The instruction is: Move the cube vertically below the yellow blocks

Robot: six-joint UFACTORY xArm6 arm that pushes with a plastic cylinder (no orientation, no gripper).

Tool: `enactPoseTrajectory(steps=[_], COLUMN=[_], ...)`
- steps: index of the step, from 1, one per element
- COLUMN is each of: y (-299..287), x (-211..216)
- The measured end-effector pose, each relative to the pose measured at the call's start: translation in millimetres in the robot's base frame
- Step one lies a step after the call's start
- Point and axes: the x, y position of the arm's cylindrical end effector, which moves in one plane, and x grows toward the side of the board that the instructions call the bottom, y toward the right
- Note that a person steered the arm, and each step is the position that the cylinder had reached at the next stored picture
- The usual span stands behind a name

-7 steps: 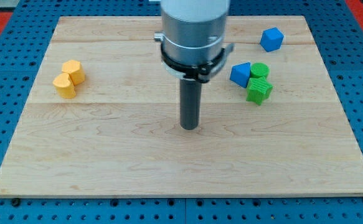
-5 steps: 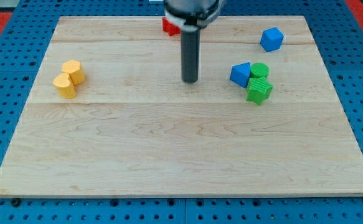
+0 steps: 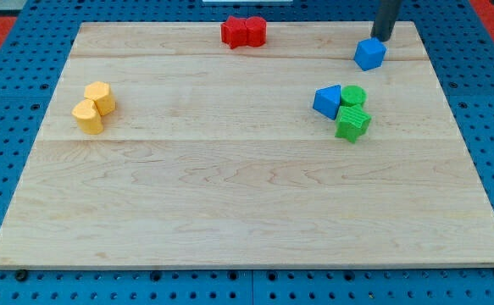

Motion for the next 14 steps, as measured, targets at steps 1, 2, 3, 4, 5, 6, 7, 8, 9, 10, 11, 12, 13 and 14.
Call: enactPoseTrajectory(steps=[1,2,3,4,5,6,7,8,9,10,11,12,13,14], y=[0,-20,-61,-131,-157,-198,-261,-274,-277,-305,-325,-339,-340,-342], x=[24,46,65,67,61,90,130,124,116,129,130,138,169,194])
